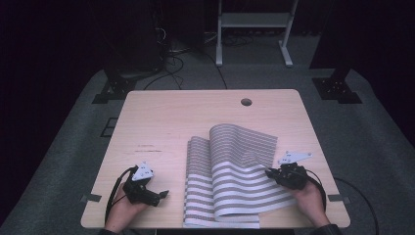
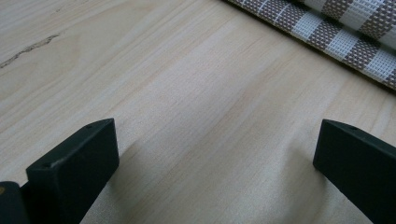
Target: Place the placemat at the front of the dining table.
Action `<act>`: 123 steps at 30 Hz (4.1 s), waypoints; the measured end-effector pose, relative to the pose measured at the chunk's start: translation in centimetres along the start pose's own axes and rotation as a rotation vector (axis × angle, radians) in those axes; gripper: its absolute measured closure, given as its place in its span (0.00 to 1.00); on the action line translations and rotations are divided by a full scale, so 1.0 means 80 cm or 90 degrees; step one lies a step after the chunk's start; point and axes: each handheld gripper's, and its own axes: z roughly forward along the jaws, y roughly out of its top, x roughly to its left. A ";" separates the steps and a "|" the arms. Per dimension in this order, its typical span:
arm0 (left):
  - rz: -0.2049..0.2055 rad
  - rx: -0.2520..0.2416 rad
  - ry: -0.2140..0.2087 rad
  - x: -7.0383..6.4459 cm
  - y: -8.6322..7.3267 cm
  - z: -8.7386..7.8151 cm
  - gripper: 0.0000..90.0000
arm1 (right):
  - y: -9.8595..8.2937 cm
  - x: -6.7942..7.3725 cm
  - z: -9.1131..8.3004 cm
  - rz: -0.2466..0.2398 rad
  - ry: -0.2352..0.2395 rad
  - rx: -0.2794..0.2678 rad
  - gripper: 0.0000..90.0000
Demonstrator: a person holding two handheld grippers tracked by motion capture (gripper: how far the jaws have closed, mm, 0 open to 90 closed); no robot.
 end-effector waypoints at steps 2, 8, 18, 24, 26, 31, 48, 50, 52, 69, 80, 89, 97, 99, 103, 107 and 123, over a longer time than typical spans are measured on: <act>0.000 0.000 0.000 0.000 0.000 0.000 0.00 | -0.001 -0.006 -0.002 0.005 -0.006 -0.001 0.94; 0.000 0.000 0.000 0.000 0.000 0.000 0.00 | -0.003 -0.022 -0.005 0.023 -0.023 -0.006 0.94; 0.000 0.000 0.000 0.000 0.000 0.000 0.00 | -0.001 -0.052 -0.008 0.038 -0.057 -0.013 0.94; 0.000 0.000 0.000 0.000 0.000 0.000 0.00 | 0.003 -0.071 -0.008 0.055 -0.072 -0.024 0.94; 0.001 0.001 0.000 0.000 0.000 0.000 0.00 | 0.004 -0.080 -0.006 0.067 -0.071 -0.022 0.94; 0.001 0.001 0.000 0.000 0.000 0.000 0.00 | 0.011 -0.092 -0.004 0.071 -0.084 -0.030 0.94; -0.001 0.000 0.000 0.000 0.000 0.000 0.00 | 0.030 -0.128 0.013 0.094 -0.123 -0.052 0.93; -0.001 0.000 0.000 0.000 0.000 0.000 0.00 | 0.030 -0.130 0.015 0.096 -0.125 -0.052 0.93; -0.001 0.001 -0.001 0.000 0.000 0.000 0.00 | 0.031 -0.132 0.017 0.098 -0.119 -0.046 0.90; -0.003 -0.001 0.002 0.001 0.001 0.001 0.00 | 0.033 -0.111 -0.002 0.102 -0.078 -0.066 0.61; -0.001 0.000 0.002 -0.001 0.000 0.000 0.00 | 0.016 -0.062 -0.025 0.100 -0.052 -0.093 0.57; -0.001 0.000 0.002 -0.001 0.000 0.000 0.00 | -0.001 -0.034 -0.025 0.091 -0.020 -0.092 0.57; -0.001 0.000 0.002 -0.001 0.000 0.000 0.00 | -0.006 -0.011 -0.026 0.068 -0.007 -0.093 0.57; -0.001 0.000 0.002 -0.001 0.000 0.000 0.00 | -0.003 -0.005 -0.023 0.059 0.003 -0.093 0.57; -0.001 0.000 0.002 -0.001 0.000 0.000 0.00 | 0.002 0.004 -0.014 0.050 0.018 -0.094 0.58; -0.001 0.001 0.002 -0.001 0.000 0.000 0.00 | 0.007 0.015 -0.005 0.035 0.039 -0.086 0.58; -0.001 0.000 0.002 -0.001 0.000 0.000 0.00 | 0.022 0.063 0.030 -0.017 0.091 -0.056 0.52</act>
